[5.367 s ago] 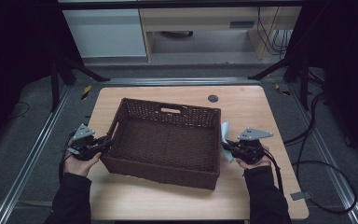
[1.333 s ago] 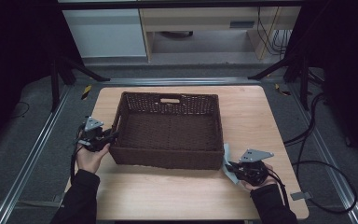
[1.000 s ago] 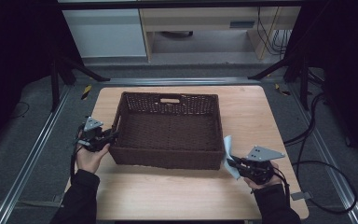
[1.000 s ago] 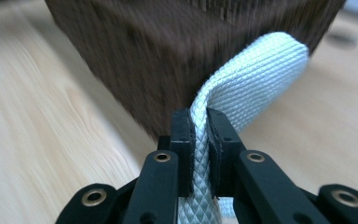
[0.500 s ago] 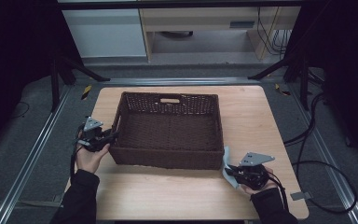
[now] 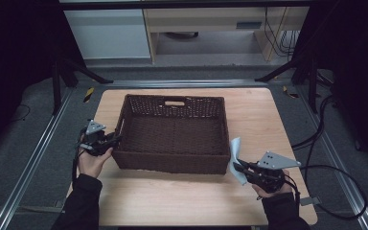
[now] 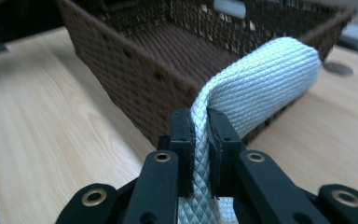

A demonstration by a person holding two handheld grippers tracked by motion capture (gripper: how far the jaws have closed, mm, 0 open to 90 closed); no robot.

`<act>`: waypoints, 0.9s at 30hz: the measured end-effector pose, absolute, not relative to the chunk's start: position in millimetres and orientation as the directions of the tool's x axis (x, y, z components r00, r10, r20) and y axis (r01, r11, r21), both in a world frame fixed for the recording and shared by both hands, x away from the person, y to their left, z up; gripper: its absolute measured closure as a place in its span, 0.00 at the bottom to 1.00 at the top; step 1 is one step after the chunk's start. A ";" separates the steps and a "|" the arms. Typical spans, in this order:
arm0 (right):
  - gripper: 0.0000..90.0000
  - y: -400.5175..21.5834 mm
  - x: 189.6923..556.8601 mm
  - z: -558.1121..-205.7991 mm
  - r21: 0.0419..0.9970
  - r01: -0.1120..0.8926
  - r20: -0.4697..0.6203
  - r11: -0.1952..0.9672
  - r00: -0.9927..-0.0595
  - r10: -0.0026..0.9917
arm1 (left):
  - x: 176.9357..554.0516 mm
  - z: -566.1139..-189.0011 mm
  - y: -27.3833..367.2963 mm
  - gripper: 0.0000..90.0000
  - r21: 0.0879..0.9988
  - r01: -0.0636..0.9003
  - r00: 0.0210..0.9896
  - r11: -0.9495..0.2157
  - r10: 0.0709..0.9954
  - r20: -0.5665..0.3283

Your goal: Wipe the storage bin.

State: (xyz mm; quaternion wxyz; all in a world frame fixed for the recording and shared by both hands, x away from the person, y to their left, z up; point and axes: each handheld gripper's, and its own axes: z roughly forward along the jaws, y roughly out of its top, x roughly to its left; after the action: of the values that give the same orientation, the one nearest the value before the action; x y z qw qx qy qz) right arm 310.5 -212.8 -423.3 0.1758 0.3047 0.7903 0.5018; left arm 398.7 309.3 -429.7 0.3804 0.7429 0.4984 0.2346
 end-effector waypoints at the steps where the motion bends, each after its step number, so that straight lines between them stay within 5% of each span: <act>1: 0.92 -212.1 310.9 -423.5 0.898 0.309 0.030 0.314 -0.754 0.656 | 398.7 -429.7 309.3 0.76 0.799 0.562 0.393 -0.213 0.919 -0.031; 16: 0.92 -204.5 332.9 -475.3 0.737 0.496 0.074 0.459 -0.735 0.674 | 398.6 -429.8 310.0 0.76 0.798 0.565 0.394 -0.209 0.918 -0.039; 27: 0.92 -261.0 334.6 -458.0 0.810 0.533 0.071 0.246 -0.505 0.860 | 398.3 -429.9 310.0 0.75 0.799 0.566 0.393 -0.205 0.919 -0.042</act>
State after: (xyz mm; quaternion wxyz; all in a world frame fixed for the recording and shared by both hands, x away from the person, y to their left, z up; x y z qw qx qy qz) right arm 334.6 -261.0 -458.0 0.1991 0.4560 0.7638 0.4110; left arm 398.3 310.0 -429.9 0.3832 0.7414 0.5005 0.2302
